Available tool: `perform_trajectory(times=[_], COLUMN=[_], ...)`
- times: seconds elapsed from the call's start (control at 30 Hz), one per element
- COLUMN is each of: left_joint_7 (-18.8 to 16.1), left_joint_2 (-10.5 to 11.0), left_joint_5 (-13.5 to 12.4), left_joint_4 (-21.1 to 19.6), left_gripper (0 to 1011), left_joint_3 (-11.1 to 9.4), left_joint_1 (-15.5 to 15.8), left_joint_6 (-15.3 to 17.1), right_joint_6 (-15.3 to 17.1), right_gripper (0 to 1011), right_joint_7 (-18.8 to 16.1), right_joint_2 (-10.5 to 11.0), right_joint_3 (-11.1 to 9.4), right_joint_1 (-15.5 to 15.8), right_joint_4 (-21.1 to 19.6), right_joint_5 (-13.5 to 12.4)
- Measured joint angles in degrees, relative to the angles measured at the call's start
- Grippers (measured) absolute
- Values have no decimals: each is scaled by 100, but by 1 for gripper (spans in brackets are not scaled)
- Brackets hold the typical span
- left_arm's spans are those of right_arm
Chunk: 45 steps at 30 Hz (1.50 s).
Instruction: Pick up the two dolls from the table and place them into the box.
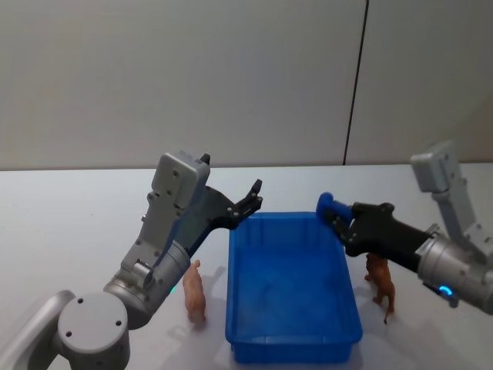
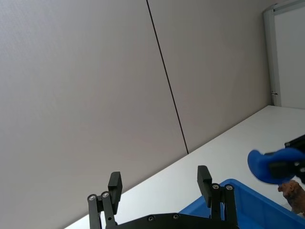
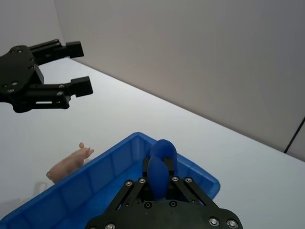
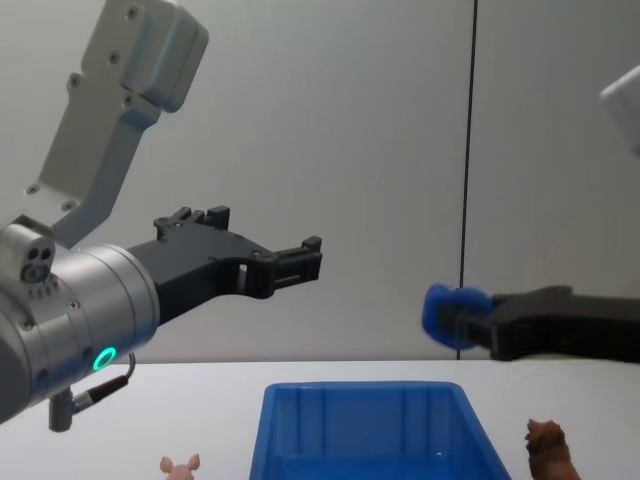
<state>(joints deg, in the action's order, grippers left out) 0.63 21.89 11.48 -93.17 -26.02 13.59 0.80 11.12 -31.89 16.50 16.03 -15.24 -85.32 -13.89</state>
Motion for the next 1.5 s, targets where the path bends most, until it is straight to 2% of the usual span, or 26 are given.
perform_trajectory(times=[0.13, 0.17, 0.3, 0.43, 0.6, 0.63, 0.67, 0.77, 0.93, 0.97, 1.07, 1.5], left_joint_7=[0, 0, 0, 0, 0, 0, 0, 0, 0, 0, 0, 0], left_joint_2=[0, 0, 0, 0, 0, 0, 1, 0, 0, 0, 0, 0], left_joint_5=[0, 0, 0, 0, 0, 0, 0, 0, 0, 0, 0, 0], left_joint_4=[0, 0, 0, 0, 0, 0, 0, 0, 0, 0, 0, 0], left_gripper=[1001, 1001, 1001, 1001, 1001, 1001, 1001, 1001, 1001, 1001, 1001, 1001], left_joint_3=[0, 0, 0, 0, 0, 0, 0, 0, 0, 0, 0, 0], left_joint_1=[0, 0, 0, 0, 0, 0, 0, 0, 0, 0, 0, 0], left_joint_6=[0, 0, 0, 0, 0, 0, 0, 0, 0, 0, 0, 0], right_joint_6=[46, 64, 94, 122, 124, 124, 120, 96, 59, 52, 34, 113], right_gripper=[128, 181, 265, 430, 583, 583, 654, 712, 899, 899, 991, 1001], right_joint_7=[-75, -101, -148, -194, -222, -222, -223, -223, -184, -169, -77, 412], right_joint_2=[-58, -81, -123, -170, -209, -209, -215, -225, -227, -224, -196, 98], right_joint_3=[66, 97, 151, 215, 265, 265, 274, 289, 297, 297, 282, 87], right_joint_1=[-50, -71, -102, -139, -172, -172, -178, -186, -187, -185, -154, 153], right_joint_4=[130, 184, 269, 366, 447, 447, 462, 480, 485, 482, 439, 86], right_joint_5=[62, 84, 130, 180, 207, 207, 208, 208, 193, 186, 135, -138])
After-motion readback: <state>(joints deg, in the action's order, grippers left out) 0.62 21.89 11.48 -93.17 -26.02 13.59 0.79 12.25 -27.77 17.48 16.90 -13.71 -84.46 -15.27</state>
